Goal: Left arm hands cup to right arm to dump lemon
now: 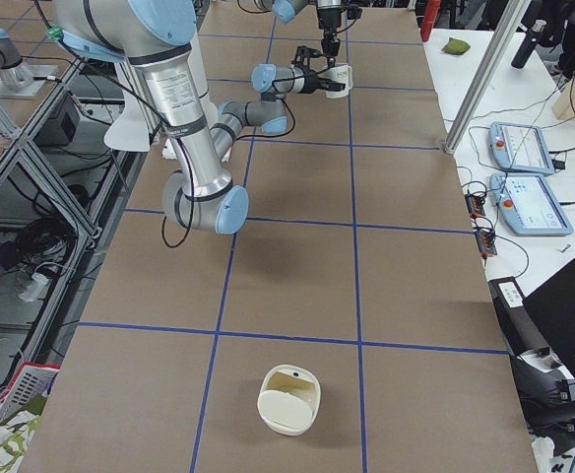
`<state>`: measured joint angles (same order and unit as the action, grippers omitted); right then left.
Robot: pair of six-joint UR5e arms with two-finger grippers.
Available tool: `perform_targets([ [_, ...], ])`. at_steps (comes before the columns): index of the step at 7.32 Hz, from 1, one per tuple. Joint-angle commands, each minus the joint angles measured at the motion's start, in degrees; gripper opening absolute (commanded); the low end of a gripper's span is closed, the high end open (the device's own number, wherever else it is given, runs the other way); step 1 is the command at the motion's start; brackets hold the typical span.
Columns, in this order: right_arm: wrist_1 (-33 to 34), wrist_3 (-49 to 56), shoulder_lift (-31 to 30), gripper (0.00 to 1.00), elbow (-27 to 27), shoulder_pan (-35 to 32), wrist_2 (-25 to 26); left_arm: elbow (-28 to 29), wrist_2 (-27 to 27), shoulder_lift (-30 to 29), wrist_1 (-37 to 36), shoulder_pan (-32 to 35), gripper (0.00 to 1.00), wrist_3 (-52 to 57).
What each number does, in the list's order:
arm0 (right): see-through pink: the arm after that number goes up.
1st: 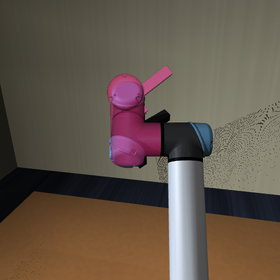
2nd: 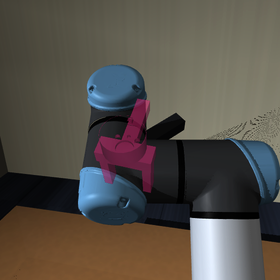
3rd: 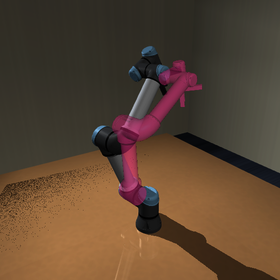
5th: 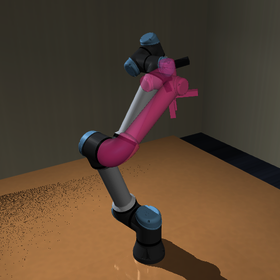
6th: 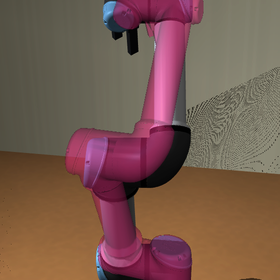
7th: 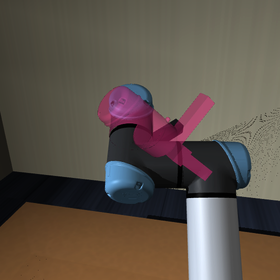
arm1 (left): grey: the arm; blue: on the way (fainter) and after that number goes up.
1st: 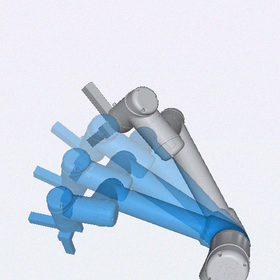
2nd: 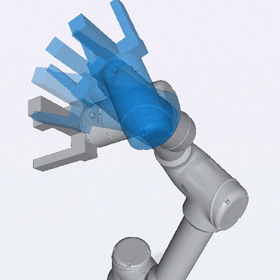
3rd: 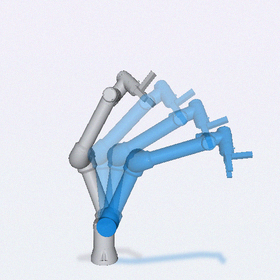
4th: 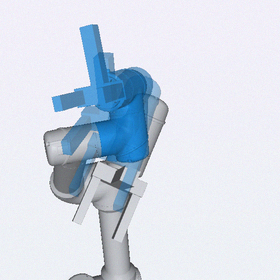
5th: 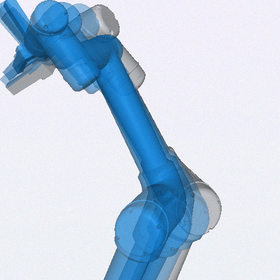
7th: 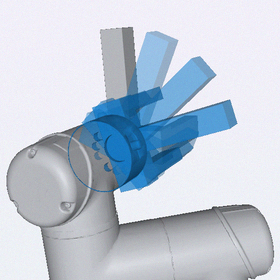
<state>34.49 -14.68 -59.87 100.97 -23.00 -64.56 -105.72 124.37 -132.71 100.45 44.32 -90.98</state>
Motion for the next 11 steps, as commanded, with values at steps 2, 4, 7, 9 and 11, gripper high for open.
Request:
perform_targets([
  [2, -0.3, -0.09, 0.02, 0.95, 0.1, 0.24, 0.13, -0.02, 0.0, -0.09, 0.01, -0.2, 0.0, -0.52],
  [4, -0.39, 0.0, -0.07, 0.96, 0.1, 0.24, 0.13, -0.02, 0.43, 0.08, -0.08, -0.2, 0.0, -0.43],
  [7, -0.48, -0.09, -0.07, 0.98, 0.1, 0.32, 1.63, -0.63, 0.61, 0.43, -0.08, -0.2, 0.0, -0.43],
  [9, -0.48, -0.09, -0.07, 0.98, 0.1, 0.5, 1.72, -0.9, 0.61, 0.52, -0.17, -0.2, 0.0, -0.43],
  [11, -0.48, -0.09, -0.07, 0.98, 0.1, 0.68, 1.72, -0.81, 0.61, 0.17, -0.17, -0.29, 0.0, -0.43],
])
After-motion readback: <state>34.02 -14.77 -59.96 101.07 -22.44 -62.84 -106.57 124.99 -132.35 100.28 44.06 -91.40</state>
